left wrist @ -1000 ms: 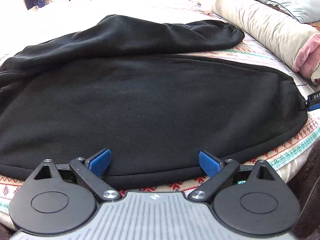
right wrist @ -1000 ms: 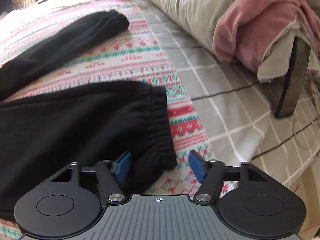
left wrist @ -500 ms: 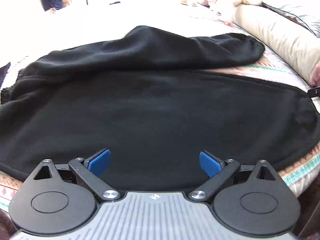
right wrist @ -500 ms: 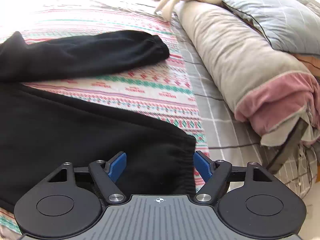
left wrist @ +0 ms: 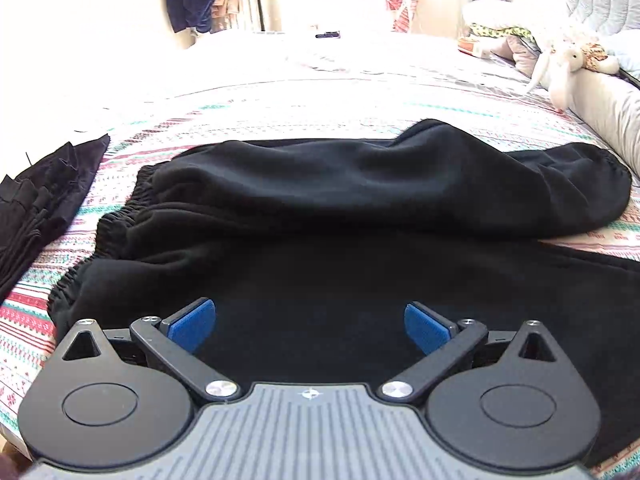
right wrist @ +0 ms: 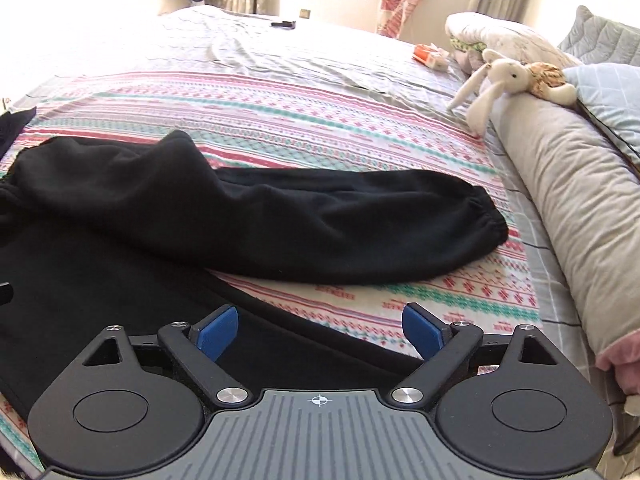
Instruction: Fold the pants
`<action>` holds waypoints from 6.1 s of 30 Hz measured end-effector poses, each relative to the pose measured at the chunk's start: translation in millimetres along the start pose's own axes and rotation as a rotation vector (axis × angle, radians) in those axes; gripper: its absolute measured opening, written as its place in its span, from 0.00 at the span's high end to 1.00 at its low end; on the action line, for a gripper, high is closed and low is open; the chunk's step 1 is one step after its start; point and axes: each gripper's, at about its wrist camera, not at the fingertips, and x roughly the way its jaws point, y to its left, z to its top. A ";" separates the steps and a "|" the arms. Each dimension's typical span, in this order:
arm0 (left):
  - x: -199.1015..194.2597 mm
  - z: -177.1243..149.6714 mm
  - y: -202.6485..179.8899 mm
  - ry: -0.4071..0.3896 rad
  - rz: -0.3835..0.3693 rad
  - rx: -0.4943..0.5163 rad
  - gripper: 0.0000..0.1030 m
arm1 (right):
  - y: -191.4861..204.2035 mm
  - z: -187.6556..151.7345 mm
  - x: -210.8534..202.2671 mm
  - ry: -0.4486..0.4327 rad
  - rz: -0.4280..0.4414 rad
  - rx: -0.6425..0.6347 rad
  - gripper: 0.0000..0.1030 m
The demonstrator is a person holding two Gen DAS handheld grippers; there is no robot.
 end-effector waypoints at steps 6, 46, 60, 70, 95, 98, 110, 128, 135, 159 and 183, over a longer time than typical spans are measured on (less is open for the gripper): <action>17.2 36.2 35.0 -0.031 0.051 -0.051 0.00 | 46.0 22.3 8.0 -0.013 0.059 -0.089 0.08; 179.1 109.3 229.5 0.038 -0.148 -0.444 0.09 | 104.0 173.0 195.0 0.093 0.326 0.008 0.16; 172.1 108.6 242.6 0.010 -0.095 -0.469 0.55 | 127.8 176.7 210.4 0.197 0.446 -0.067 0.92; 171.7 104.1 252.5 -0.034 -0.138 -0.565 0.55 | 156.4 217.9 201.4 -0.064 0.144 -0.119 0.94; 152.6 111.2 240.8 -0.172 -0.048 -0.539 0.51 | 193.1 218.8 219.1 -0.182 -0.015 -0.184 0.94; 157.4 112.3 240.2 -0.174 0.022 -0.560 0.49 | 201.3 227.9 232.2 -0.161 0.019 -0.156 0.92; 124.0 134.7 184.5 -0.169 0.058 -0.391 0.12 | 172.5 218.8 217.9 -0.119 0.022 -0.150 0.44; 113.0 111.3 -59.6 -0.121 -0.343 -0.003 0.00 | -76.3 149.0 174.1 -0.074 -0.223 0.092 0.22; 142.7 114.4 -127.5 -0.079 -0.398 0.081 0.00 | -163.9 116.6 188.3 -0.027 -0.282 0.276 0.20; 187.0 91.3 -112.3 -0.123 -0.776 -0.050 0.00 | -220.7 176.0 256.7 -0.202 -0.319 0.383 0.87; 187.7 89.6 -111.8 -0.116 -0.794 -0.047 0.00 | -240.9 121.0 263.8 -0.049 -0.281 0.509 0.36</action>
